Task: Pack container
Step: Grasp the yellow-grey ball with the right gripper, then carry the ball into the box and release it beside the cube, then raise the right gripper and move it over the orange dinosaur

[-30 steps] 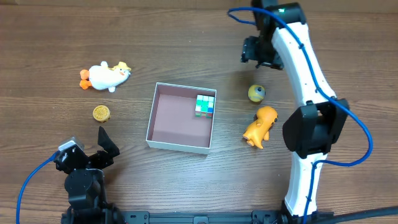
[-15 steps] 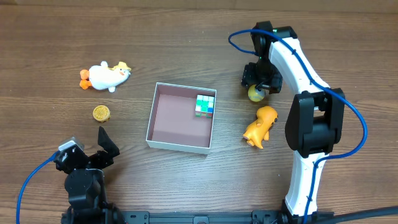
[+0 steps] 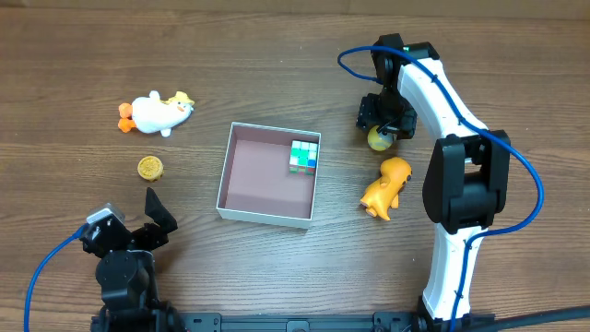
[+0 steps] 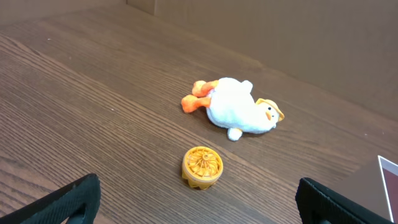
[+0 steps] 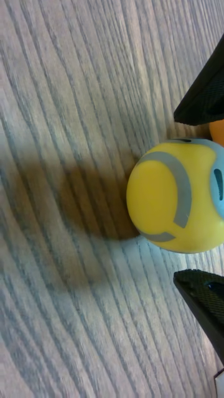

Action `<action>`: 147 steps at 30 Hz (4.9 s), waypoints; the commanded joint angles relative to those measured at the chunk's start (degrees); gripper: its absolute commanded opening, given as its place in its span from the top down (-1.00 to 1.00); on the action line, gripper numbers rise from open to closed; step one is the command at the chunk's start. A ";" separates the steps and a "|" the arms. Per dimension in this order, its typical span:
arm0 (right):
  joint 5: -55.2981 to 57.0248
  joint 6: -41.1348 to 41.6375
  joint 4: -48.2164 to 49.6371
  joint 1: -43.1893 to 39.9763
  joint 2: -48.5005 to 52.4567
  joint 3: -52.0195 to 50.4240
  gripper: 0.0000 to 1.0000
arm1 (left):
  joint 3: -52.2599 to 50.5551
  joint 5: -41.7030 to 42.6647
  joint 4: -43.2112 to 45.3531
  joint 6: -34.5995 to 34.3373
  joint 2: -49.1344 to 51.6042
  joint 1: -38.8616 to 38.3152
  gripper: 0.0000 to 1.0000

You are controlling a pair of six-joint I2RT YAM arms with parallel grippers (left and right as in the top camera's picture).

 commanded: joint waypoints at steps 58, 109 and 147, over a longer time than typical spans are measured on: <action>-2.01 -7.28 -16.61 13.62 -0.61 26.14 0.06 | -0.48 0.63 0.26 1.22 -0.22 -0.17 -1.00; -4.74 -4.48 1.60 30.51 -0.59 4.42 -0.44 | -0.48 0.63 0.26 1.22 -0.22 -0.17 -1.00; 4.26 -6.80 -17.44 29.29 -0.61 27.98 -0.57 | -0.48 0.63 0.26 1.22 -0.22 -0.17 -1.00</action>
